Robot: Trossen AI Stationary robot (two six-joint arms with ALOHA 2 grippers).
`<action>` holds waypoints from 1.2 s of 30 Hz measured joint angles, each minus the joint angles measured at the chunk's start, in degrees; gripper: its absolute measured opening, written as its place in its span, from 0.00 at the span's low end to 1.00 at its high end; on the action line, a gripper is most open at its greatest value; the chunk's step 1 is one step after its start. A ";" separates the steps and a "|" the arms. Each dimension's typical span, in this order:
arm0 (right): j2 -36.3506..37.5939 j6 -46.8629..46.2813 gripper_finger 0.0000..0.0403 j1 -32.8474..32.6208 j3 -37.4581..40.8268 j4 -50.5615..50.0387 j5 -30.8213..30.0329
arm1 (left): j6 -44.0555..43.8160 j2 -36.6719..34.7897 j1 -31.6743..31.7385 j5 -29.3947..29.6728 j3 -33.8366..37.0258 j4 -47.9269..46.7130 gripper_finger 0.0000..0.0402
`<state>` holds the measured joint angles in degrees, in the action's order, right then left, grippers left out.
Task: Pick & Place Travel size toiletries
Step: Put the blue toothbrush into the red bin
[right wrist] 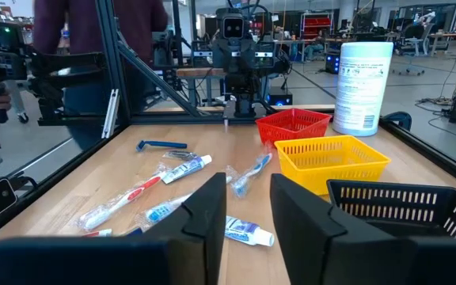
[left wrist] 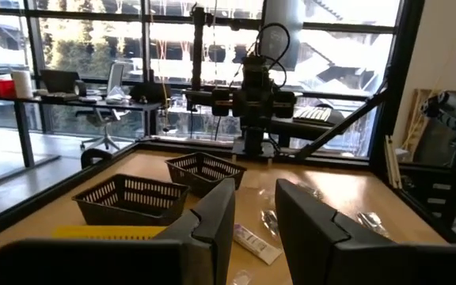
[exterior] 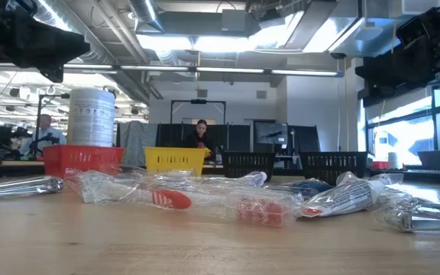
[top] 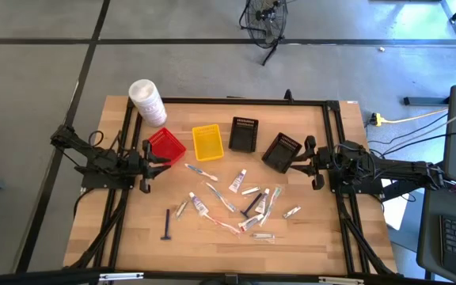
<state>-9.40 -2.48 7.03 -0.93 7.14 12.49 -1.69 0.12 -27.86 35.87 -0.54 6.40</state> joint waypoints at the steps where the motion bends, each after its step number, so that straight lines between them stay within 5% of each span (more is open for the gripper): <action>1: 0.01 0.00 0.25 -0.02 0.00 0.00 0.02 | -0.21 0.00 0.00 0.05 0.00 0.05 0.22; 18: 0.01 0.00 0.29 0.00 -0.02 0.00 0.00 | -0.35 0.01 0.00 1.60 0.00 0.08 0.22; 27: 0.01 -0.02 0.33 0.00 0.00 0.00 0.00 | 0.94 0.00 0.00 13.96 0.02 0.40 0.27; 36: -0.01 8.34 0.35 0.04 -0.02 0.00 -1.23 | 2.36 0.09 0.00 8.73 0.00 6.04 0.33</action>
<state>-9.41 5.86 7.07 -0.95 7.14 11.26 0.67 0.21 -27.86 44.59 -0.53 12.44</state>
